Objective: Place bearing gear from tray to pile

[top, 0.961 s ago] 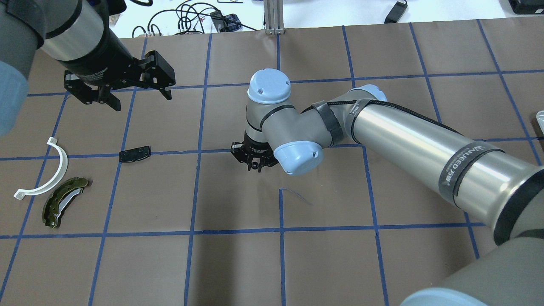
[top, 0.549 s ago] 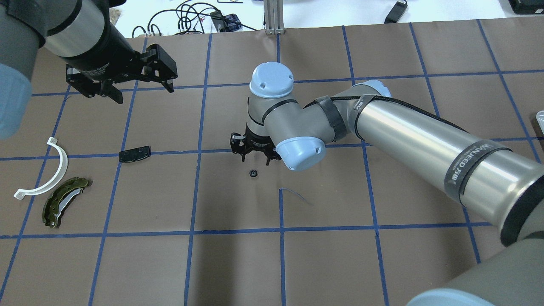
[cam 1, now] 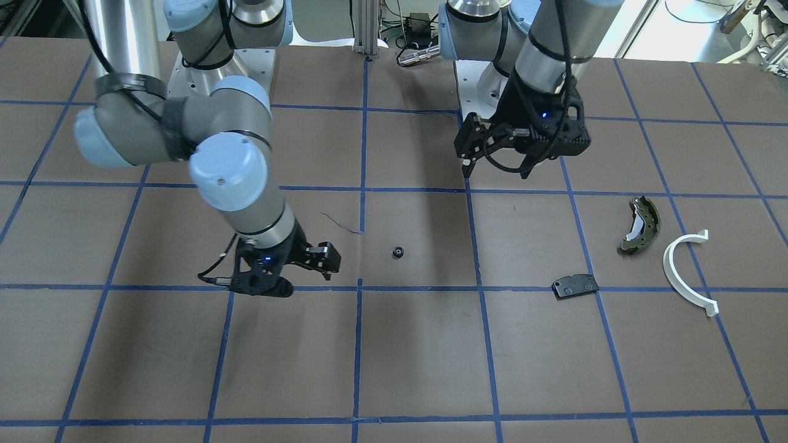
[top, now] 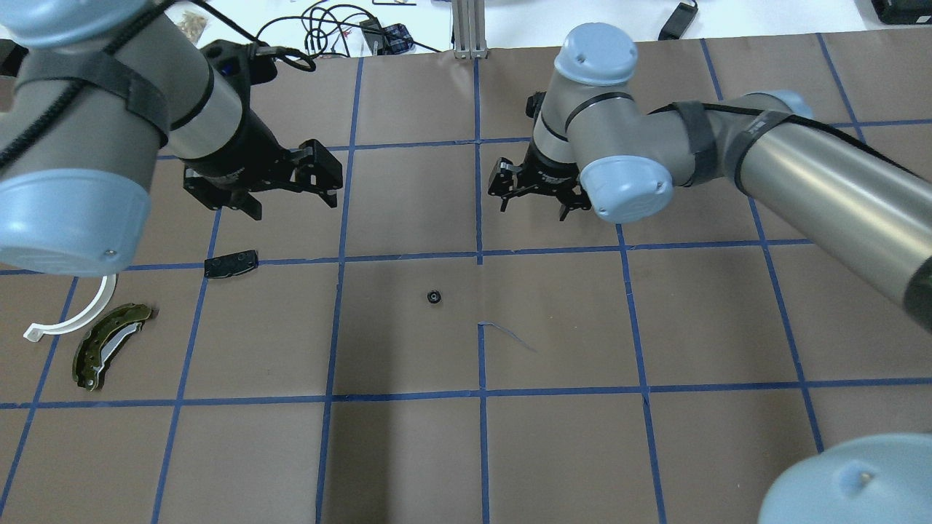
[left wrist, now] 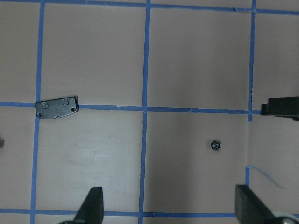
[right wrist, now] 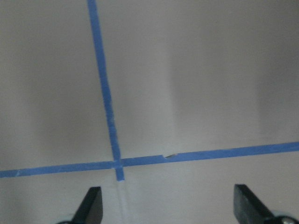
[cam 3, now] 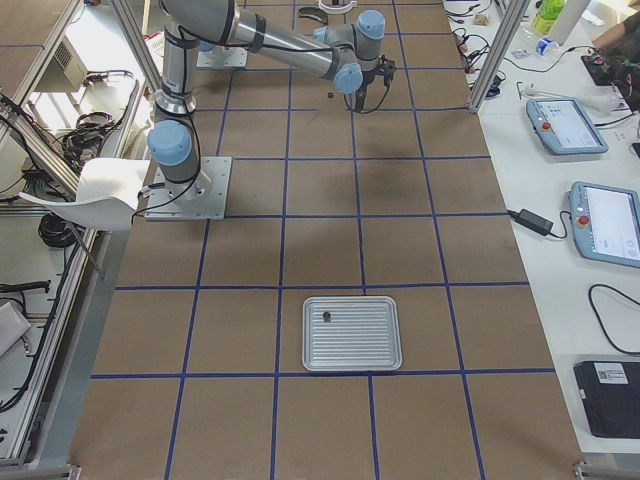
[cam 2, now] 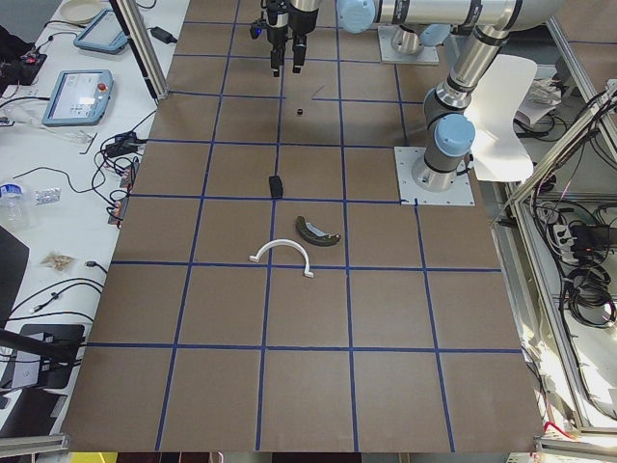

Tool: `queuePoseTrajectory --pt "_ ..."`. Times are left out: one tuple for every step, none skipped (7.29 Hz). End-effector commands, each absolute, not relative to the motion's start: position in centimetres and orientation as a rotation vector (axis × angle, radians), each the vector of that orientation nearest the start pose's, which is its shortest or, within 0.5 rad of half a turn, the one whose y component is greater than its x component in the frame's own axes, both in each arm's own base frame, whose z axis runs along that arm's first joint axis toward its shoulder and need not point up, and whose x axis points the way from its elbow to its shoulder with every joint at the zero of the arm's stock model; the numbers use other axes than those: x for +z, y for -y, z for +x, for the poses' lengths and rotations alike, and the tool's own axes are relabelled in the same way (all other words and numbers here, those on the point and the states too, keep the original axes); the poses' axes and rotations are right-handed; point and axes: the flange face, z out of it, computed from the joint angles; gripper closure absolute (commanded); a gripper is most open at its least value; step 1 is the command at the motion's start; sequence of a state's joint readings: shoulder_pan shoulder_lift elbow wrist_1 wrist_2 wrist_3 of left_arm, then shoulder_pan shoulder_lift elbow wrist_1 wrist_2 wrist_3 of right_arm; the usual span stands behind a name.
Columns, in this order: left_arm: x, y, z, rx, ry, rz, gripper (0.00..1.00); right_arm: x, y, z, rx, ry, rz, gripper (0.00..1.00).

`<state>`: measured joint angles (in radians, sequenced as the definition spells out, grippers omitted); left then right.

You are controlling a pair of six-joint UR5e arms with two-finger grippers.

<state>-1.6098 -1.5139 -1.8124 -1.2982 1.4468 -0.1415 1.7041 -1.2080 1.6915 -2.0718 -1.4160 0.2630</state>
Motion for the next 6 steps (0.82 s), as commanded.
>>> queuePoseTrajectory --pt "36.1 45.8 -19.9 0.052 -3.318 -0.154 0.0 31.1 58.5 10.5 0.047 -3.054 0.092 0.0" --pt "33.6 46.4 -21.3 0.134 -3.303 -0.185 0.0 31.7 58.7 4.0 0.066 -3.101 0.002 0.0" --pt "31.5 47.1 -23.0 0.131 -3.3 -0.164 0.03 33.1 58.0 -1.5 0.063 -3.098 -0.06 0.0" --pt "29.2 47.2 -24.7 0.155 -3.253 -0.162 0.03 34.5 56.7 -7.7 0.068 -3.124 -0.105 0.0" --pt "27.1 47.5 -26.2 0.143 -3.228 -0.142 0.03 35.2 55.1 -15.7 0.086 -3.159 -0.231 0.0" --pt "25.1 47.8 -27.7 0.111 -3.195 -0.152 0.03 35.9 53.3 -22.3 0.074 -3.161 -0.28 0.0"
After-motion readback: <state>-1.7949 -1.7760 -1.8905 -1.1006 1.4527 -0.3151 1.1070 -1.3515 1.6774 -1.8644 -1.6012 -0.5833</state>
